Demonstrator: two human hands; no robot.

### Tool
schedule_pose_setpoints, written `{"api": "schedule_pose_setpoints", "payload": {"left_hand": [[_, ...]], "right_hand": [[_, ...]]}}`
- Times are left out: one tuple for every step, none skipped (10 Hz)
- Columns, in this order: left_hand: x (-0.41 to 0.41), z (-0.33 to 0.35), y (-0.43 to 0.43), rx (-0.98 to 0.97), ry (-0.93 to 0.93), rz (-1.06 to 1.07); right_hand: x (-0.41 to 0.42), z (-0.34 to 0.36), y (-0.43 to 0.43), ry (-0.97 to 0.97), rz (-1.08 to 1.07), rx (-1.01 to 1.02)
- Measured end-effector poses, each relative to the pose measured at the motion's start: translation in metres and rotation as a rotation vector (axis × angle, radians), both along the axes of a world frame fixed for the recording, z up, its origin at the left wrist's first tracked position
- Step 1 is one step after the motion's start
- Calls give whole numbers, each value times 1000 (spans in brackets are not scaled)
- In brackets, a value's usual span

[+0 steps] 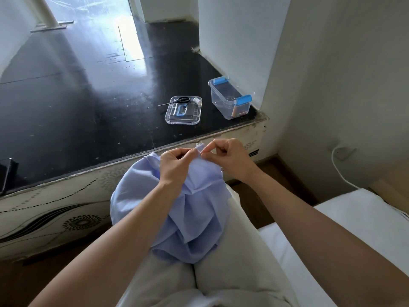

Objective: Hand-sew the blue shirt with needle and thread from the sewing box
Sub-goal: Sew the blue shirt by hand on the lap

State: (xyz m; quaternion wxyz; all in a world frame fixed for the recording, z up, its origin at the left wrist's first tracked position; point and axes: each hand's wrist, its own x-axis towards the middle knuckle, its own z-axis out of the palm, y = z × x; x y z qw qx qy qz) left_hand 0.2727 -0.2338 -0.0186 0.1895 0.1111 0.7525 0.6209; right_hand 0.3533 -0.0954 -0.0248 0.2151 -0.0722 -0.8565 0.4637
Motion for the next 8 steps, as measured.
{"api": "schedule_pose_setpoints", "payload": {"left_hand": [[-4,1,2,23,-67,81],[-6,4,2,76,-111,132],[-6,6,2,103,-130,145],[-6,7,3,126,-142,143],[-2,11,3,132,-184,138],[-2,12,4,160,-235,113],[-1,14,5,147,-302,7],[-4,9,0,207,-306,-35]], "right_hand": [[21,16,7,-134,280,-320],[37,31,19,-674,531,-363],[36,27,27,-803,384,-285],[27,24,22,-392,6,-315],[14,18,9,-102,-131,-291],[-2,7,-5,-91,-131,-119],[-13,0,-14,-80,-162,-31],[-17,-2,-18,-35,-183,-33]]}}
